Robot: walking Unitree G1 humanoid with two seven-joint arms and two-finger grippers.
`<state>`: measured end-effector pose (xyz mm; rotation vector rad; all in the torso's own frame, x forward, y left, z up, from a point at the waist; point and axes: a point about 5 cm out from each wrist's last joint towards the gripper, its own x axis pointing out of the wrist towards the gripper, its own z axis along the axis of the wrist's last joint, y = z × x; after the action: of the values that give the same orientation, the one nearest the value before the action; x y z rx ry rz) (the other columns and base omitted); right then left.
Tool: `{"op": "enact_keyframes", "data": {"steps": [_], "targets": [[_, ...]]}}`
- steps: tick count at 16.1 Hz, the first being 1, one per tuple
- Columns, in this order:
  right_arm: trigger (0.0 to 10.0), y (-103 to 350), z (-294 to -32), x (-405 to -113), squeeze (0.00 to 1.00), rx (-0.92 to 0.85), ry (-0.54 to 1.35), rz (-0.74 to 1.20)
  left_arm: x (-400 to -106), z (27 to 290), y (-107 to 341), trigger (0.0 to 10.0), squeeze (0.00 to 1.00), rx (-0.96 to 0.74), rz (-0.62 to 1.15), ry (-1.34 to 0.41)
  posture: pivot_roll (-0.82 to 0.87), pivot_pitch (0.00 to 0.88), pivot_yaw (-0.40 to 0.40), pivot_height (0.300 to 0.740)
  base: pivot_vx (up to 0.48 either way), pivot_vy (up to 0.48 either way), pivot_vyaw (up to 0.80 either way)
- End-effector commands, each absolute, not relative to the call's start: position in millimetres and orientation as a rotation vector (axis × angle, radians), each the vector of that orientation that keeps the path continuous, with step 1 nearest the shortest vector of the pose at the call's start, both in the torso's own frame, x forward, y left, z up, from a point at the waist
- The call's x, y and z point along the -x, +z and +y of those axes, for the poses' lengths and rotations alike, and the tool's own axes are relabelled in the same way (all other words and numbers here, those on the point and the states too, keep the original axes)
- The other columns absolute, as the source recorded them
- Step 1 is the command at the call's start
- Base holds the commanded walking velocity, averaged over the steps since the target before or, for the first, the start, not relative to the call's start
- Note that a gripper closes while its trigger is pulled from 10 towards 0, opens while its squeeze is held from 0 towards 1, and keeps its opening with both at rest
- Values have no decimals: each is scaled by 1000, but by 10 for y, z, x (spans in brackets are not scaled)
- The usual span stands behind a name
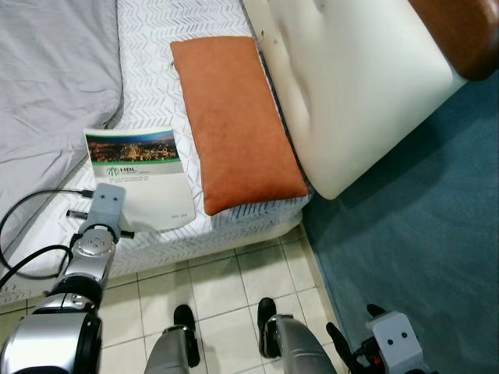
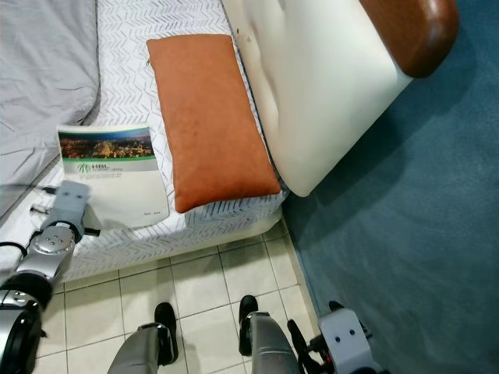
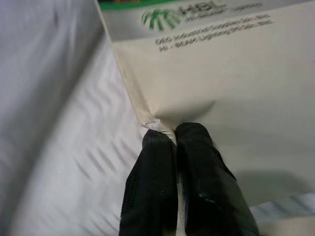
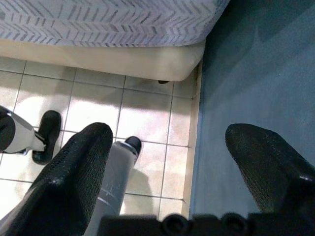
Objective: Clean up the room
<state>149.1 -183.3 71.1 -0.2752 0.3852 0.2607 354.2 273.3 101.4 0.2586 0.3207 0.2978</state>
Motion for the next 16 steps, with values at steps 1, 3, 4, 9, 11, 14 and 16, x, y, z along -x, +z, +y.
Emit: {"op": "enact_keyframes", "data": {"steps": [1, 3, 4, 9, 11, 14, 16], "targets": [[10000, 679, -1863, -1341, 0, 295, 256, 437, -3406, 2688, 730, 10000, 0, -41, 433, 324, -406, 512, -112, 740, 0, 0, 0], [10000, 684, -1838, -1221, 0, 289, 252, 456, -3481, 2475, 725, 10000, 1000, -20, 438, 250, -431, 524, -108, 740, 0, 0, 0], [10000, 687, -1827, -1202, 0, 287, 252, 458, -3497, 2446, 736, 10000, 1000, -37, 436, 233, -432, 524, -107, 740, 0, 0, 0], [10000, 705, -1818, -1137, 0, 277, 226, 465, -3804, 2456, 1338, 10000, 1000, -472, 254, 222, -435, 524, -87, 740, 0, 0, 0], [10000, 701, -1813, -1121, 0, 275, 222, 470, -3851, 2411, 1428, 10000, 1000, -594, 222, 187, -429, 520, -80, 740, 0, 0, 0], [10000, 683, -1789, -1124, 0, 266, 216, 473, -3813, 2422, 1335, 10000, 1000, -838, 277, 97, -414, 521, -68, 740, 0, 0, 0], [10000, 679, -1784, -1126, 0, 264, 217, 473, -3795, 2422, 1293, 10000, 1000, -872, 296, 73, -414, 521, -68, 740, 0, 0, 0]]}}
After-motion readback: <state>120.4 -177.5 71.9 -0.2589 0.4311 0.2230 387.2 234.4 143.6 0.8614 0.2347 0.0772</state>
